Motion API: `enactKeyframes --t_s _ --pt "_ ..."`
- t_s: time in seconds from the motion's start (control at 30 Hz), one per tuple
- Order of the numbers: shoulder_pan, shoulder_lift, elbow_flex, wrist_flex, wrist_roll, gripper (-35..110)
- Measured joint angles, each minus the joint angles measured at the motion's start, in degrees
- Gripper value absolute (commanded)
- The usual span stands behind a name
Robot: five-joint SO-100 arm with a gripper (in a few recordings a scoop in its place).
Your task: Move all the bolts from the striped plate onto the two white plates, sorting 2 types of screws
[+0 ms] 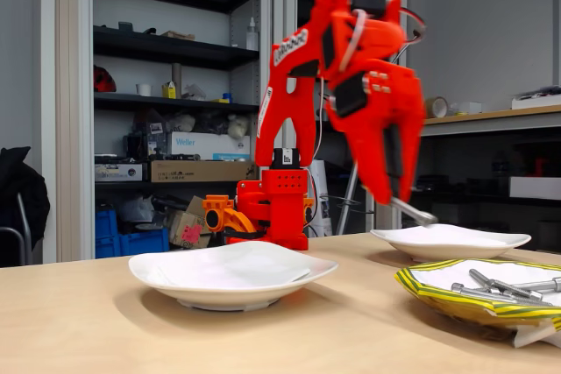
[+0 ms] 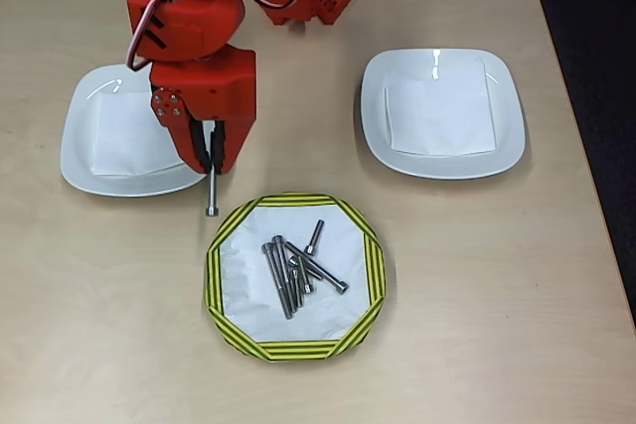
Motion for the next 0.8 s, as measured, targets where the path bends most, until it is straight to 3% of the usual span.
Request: enactKeyframes --t_s 0.23,0.5,0.8 --pt "10.8 12.7 20.2 -6.4 -7.7 0" --pt "20.4 13.4 31.5 -18.4 -16.3 5" --pt "18.6 13.3 33.9 -19.5 -16.4 15"
